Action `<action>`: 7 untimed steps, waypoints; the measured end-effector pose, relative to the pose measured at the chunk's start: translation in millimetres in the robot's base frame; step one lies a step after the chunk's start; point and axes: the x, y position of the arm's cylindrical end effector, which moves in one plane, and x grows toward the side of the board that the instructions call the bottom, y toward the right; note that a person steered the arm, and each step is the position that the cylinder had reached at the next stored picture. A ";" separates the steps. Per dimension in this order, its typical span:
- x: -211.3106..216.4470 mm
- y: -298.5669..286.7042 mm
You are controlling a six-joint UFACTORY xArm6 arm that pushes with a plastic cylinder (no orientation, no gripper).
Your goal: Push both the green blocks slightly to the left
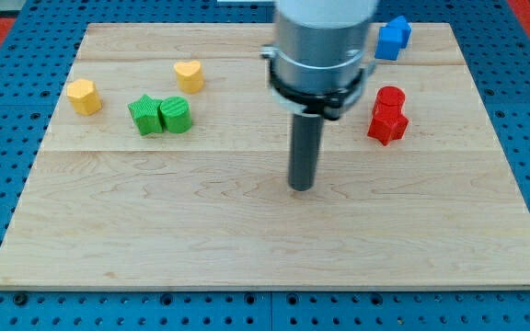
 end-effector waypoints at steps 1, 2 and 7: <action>-0.3 -18.6; -2.3 -20.0; -125.5 -198.2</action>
